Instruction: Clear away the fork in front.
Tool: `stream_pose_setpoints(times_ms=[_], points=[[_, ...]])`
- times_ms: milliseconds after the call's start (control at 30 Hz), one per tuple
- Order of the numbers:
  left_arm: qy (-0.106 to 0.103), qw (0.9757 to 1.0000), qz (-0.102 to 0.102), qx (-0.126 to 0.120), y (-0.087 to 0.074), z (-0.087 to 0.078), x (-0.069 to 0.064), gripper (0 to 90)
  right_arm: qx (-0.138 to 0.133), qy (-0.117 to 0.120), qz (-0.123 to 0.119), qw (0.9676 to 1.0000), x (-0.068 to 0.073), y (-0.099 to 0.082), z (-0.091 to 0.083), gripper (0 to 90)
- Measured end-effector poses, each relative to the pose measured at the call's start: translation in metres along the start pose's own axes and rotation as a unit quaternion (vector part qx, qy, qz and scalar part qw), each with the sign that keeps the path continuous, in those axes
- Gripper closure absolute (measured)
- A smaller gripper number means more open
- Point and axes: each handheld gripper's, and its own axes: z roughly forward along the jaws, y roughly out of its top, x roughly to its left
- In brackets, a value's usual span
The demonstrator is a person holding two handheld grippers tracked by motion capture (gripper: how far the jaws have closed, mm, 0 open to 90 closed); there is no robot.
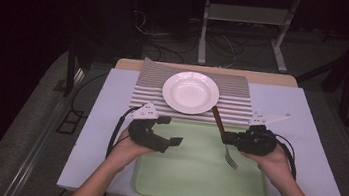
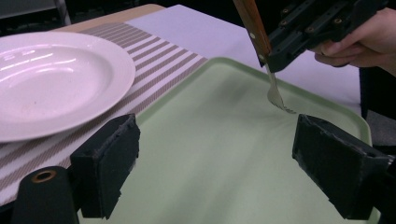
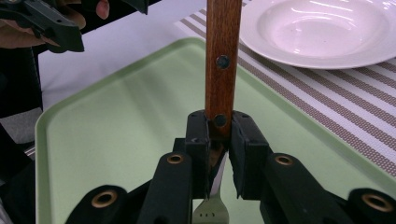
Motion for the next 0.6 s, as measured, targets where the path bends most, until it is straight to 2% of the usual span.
stream_pose_setpoints(times_ms=[233,400,600], points=[[-0.011,0.9998,-0.009,-0.011,0.013,0.015,-0.001,23.5,-0.004,0.000,0.000,1.0000,0.000,0.000,0.000,77.4],[-0.029,0.9992,-0.016,-0.022,0.024,0.026,-0.005,30.1,-0.007,0.001,-0.001,1.0000,0.002,0.000,0.002,77.4],[-0.041,0.9987,-0.014,-0.027,0.032,0.036,-0.009,38.4,-0.009,0.001,-0.004,0.9999,0.004,0.002,0.004,77.4]])
